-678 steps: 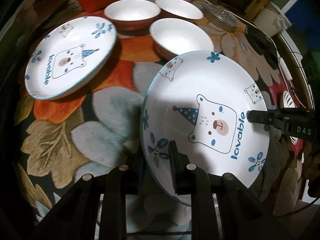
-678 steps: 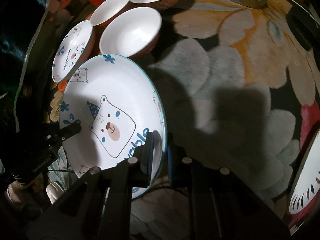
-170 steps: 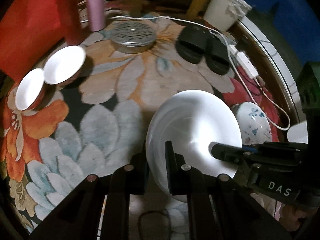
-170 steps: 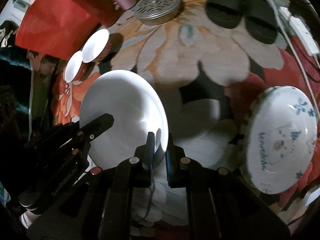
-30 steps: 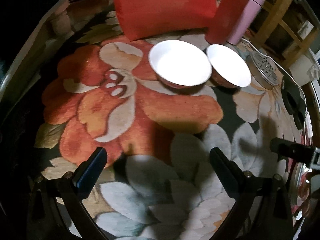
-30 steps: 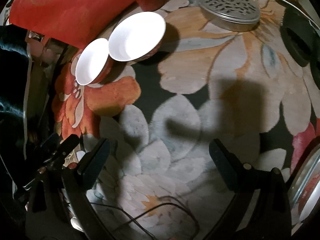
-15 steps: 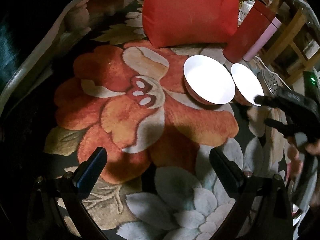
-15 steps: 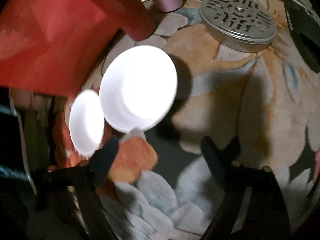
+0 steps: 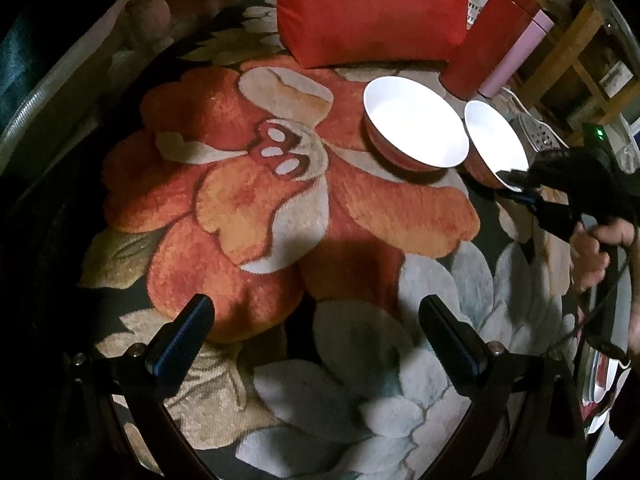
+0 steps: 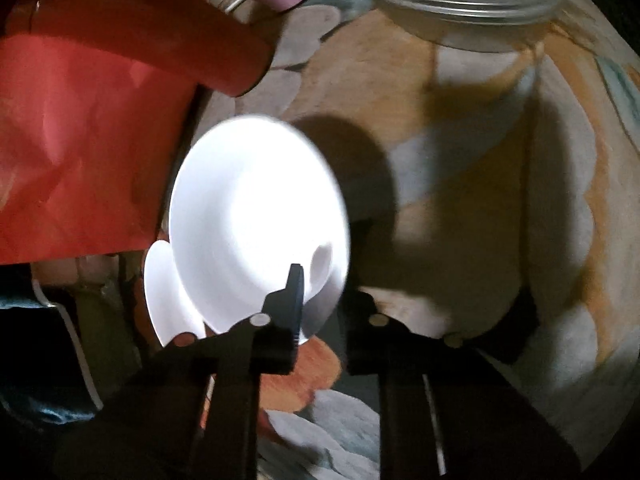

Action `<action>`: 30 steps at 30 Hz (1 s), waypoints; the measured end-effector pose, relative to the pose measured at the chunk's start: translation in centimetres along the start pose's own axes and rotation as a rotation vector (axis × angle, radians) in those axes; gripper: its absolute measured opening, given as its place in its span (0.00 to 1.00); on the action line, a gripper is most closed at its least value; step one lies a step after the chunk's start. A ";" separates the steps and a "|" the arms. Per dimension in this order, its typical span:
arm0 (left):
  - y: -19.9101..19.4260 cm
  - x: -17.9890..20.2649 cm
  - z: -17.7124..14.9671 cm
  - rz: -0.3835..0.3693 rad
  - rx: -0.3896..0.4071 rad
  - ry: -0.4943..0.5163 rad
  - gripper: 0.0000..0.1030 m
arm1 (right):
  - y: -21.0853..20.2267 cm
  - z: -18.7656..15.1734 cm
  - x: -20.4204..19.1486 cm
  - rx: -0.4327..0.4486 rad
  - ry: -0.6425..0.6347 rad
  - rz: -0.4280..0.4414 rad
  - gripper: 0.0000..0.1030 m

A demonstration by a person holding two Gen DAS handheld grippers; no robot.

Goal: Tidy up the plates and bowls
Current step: 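Grasp the rim of the next white bowl with the right gripper, then carry the white bowl with the right gripper toward the plate stack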

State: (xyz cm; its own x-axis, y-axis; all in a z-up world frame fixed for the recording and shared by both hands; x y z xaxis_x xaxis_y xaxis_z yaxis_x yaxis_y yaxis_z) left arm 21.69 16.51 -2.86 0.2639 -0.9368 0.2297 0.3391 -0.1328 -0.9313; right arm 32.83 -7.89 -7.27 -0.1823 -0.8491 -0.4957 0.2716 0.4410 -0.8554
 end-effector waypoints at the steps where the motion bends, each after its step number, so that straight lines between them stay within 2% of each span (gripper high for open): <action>1: 0.1 0.1 -0.1 -0.001 -0.003 0.002 0.99 | -0.1 -0.3 0.2 -0.006 -0.005 0.010 0.14; 6: 0.7 1.4 -0.8 -0.015 -0.025 0.024 0.99 | -0.7 -3.5 0.8 -0.097 -0.093 0.072 0.13; 11: 1.8 3.4 -1.6 -0.040 -0.057 0.037 0.99 | -1.3 -8.9 -1.8 -0.251 -0.402 0.113 0.12; 13: 2.4 4.2 -2.0 -0.053 -0.078 0.032 0.99 | -1.2 -11.4 -3.4 -0.314 -0.580 0.091 0.12; 16: 3.6 4.9 -2.9 -0.048 -0.108 0.033 0.99 | -1.1 -13.0 -4.6 -0.322 -0.719 0.048 0.12; 18: 4.4 5.3 -3.5 -0.036 -0.127 0.045 0.97 | -1.2 -13.1 -5.2 -0.305 -0.762 0.023 0.14; 21: 5.0 5.9 -4.2 -0.026 -0.133 0.065 0.82 | -1.1 -13.1 -5.1 -0.287 -0.773 -0.026 0.15; 23: 5.3 6.2 -4.2 -0.023 -0.129 0.067 0.79 | -0.6 -13.0 -4.9 -0.290 -0.758 -0.057 0.15; 25: 5.4 6.4 -4.1 -0.029 -0.125 0.064 0.64 | -0.3 -13.1 -4.1 -0.283 -0.733 -0.075 0.15; 26: 5.6 6.5 -4.1 -0.031 -0.131 0.064 0.49 | -0.4 -13.2 -3.7 -0.276 -0.730 -0.075 0.15; 27: 5.7 6.6 -4.2 -0.034 -0.143 0.063 0.39 | -0.4 -13.2 -3.6 -0.271 -0.724 -0.075 0.13; 28: 5.8 6.7 -4.2 -0.045 -0.149 0.058 0.36 | -0.2 -13.3 -3.7 -0.276 -0.720 -0.078 0.12; 30: 5.8 7.3 -4.1 -0.082 -0.156 0.042 0.18 | -0.2 -13.5 -3.6 -0.279 -0.711 -0.079 0.11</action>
Point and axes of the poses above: each gripper's, at about its wrist camera, not at the fingertips, and y roughly the way its jaws point, x to its right, z to its top, the point moved 10 cm from there along y, roughly the way its jaws point, and after that the axes turned 12 degrees about -y, right-handed, at the moved point
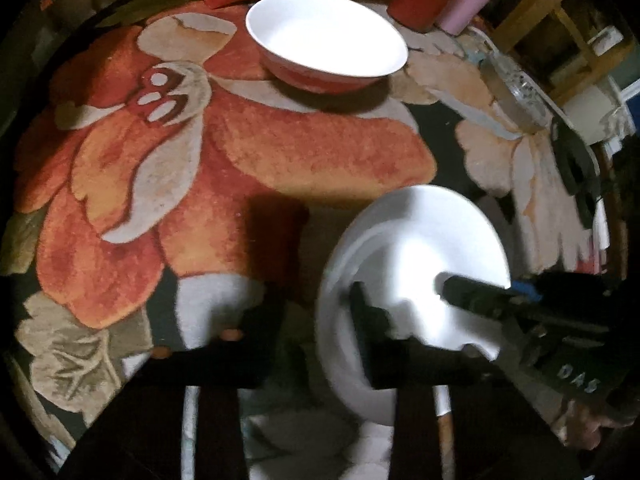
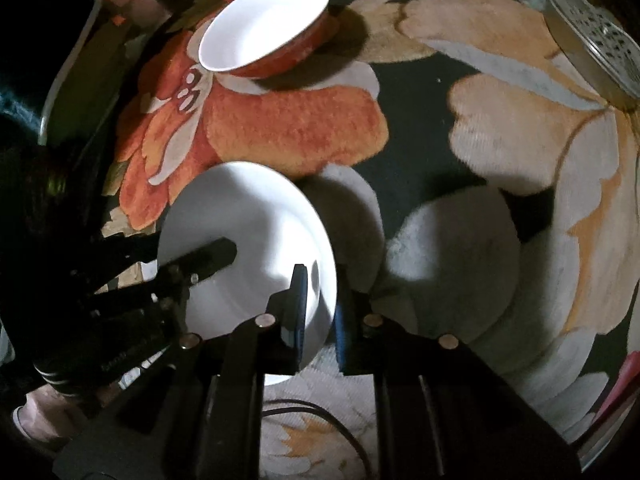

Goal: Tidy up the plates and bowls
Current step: 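Carry the white bowl with the right gripper toward the plate stack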

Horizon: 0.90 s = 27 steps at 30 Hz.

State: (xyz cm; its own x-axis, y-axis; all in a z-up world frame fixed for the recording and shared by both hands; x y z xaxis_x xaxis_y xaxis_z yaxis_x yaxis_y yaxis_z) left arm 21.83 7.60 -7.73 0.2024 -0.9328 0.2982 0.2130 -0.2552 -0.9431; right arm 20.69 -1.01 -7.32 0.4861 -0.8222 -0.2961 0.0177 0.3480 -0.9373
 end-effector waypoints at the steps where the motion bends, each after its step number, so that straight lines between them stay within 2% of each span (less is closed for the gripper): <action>1: 0.0 0.3 -0.1 -0.016 -0.009 -0.002 0.10 | 0.0 0.0 -0.1 0.004 0.004 -0.001 0.11; 8: -1.0 1.4 -1.0 -0.035 0.001 0.046 0.10 | -1.5 -0.5 0.2 0.017 0.020 0.009 0.08; 14: -2.5 4.0 -1.5 -0.060 0.016 0.088 0.10 | -3.9 -1.9 0.4 0.016 0.029 -0.012 0.08; 20: -4.2 8.9 -3.2 -0.103 0.021 0.168 0.10 | -7.2 -4.3 2.0 0.031 0.091 -0.042 0.08; 27: -5.2 15.5 -6.6 -0.152 -0.007 0.284 0.10 | -11.4 -9.5 5.5 0.069 0.249 -0.043 0.09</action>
Point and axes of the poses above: each gripper's, at about its wrist camera, not at the fingertips, and y roughly the way its jaws point, x to its right, z to its top, the point moved 10 cm from there along y, roughly the way its jaws point, and after that the axes turned 12 degrees about -y, right-handed, at the moved point
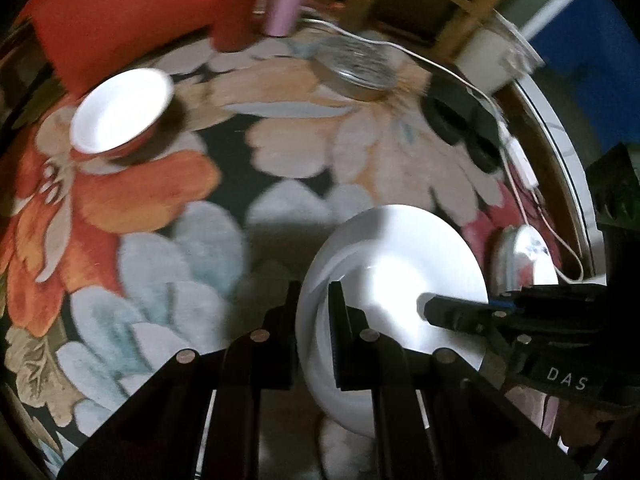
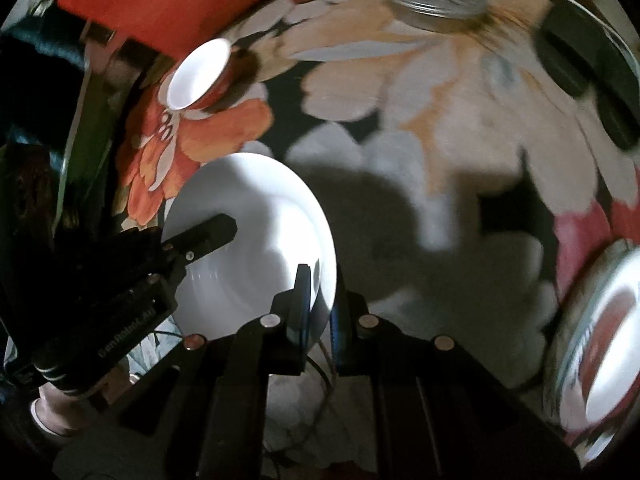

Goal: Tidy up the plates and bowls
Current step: 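Carry the white bowl with the right gripper toward the plate stack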

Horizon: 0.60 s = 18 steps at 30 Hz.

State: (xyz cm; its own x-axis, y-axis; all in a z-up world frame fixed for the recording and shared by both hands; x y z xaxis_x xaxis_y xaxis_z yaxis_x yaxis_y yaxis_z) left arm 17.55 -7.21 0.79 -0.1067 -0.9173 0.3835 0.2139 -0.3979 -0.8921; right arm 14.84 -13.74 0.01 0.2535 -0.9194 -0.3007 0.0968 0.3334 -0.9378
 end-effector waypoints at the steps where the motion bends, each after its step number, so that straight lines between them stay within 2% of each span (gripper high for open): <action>1: 0.1 0.8 -0.3 -0.004 -0.004 0.012 0.10 | -0.6 -0.6 0.7 0.005 0.022 -0.001 0.09; 7: 0.9 6.2 -1.7 -0.042 -0.038 0.082 0.10 | -3.3 -3.4 4.4 0.025 0.113 -0.020 0.09; 18: 2.3 13.2 -2.8 -0.073 -0.068 0.160 0.10 | -7.1 -6.7 9.7 0.059 0.212 -0.060 0.09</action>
Point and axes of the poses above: each gripper's, at about its wrist camera, not at the fingertips, and y roughly the way its jaws point, x to its right, z to its top, the point moved 10 cm from there along y, roughly the way its jaws point, and after that the axes turned 12 degrees about -y, right-handed, at the moved point
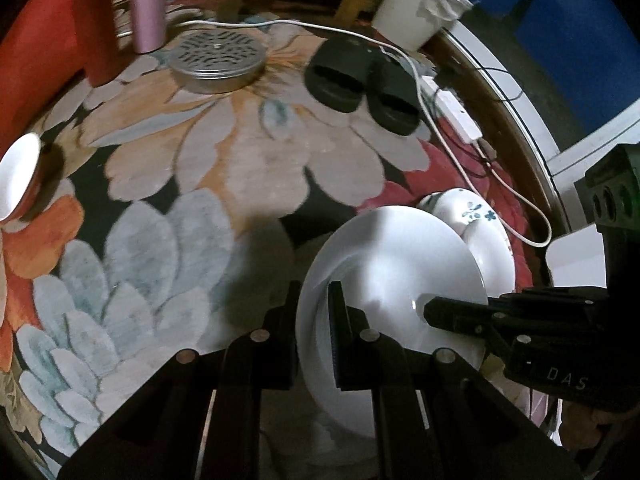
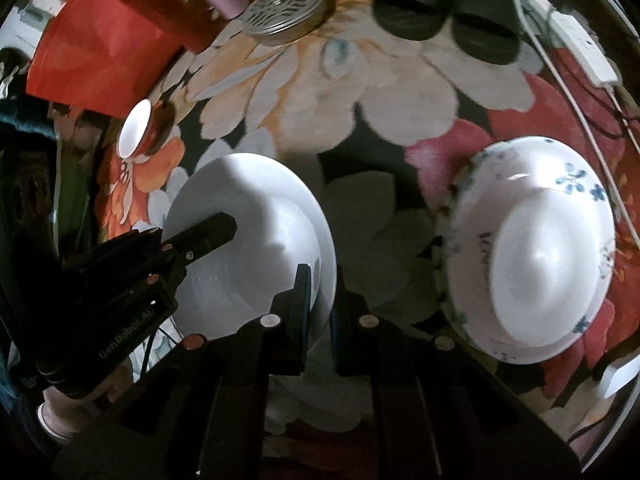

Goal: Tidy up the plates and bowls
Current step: 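Carry the white bowl with the right gripper toward the plate stack, then lower the white bowl onto the stack and open the right gripper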

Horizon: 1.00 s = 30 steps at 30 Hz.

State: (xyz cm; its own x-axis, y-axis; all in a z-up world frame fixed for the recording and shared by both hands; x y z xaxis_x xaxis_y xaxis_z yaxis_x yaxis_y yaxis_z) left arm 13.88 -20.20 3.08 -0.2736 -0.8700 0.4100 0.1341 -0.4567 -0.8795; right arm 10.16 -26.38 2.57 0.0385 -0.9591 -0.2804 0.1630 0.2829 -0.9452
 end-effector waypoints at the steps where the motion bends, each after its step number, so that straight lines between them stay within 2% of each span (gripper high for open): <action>1: 0.2 0.7 0.0 -0.004 -0.004 0.006 0.10 | -0.2 -0.1 0.5 0.002 0.010 -0.002 0.09; 12: 2.7 7.1 -0.3 -0.033 -0.025 0.090 0.10 | -3.1 -1.8 5.8 0.034 0.091 -0.042 0.09; 22: 5.5 13.2 -2.0 -0.064 -0.064 0.173 0.10 | -5.0 -4.5 11.4 0.044 0.181 -0.080 0.09; 30: 7.6 15.7 -2.9 -0.054 -0.085 0.212 0.10 | -5.6 -6.1 14.5 0.045 0.231 -0.102 0.09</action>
State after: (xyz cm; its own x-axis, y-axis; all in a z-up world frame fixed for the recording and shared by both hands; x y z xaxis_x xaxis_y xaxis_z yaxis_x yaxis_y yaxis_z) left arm 7.87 -36.85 2.13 -0.4735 -0.7823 0.4048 0.0362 -0.4764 -0.8785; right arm 3.80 -41.81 2.78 -0.2057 -0.9536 -0.2199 0.1987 0.1793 -0.9635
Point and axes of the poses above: each gripper's, at about its wrist camera, not at the fingertips, and y roughly the way its jaws point, x to its right, z to its top, the point moved 10 cm from there along y, roughly the way its jaws point, and after that the axes turned 12 degrees about -y, right-handed, at the moved point
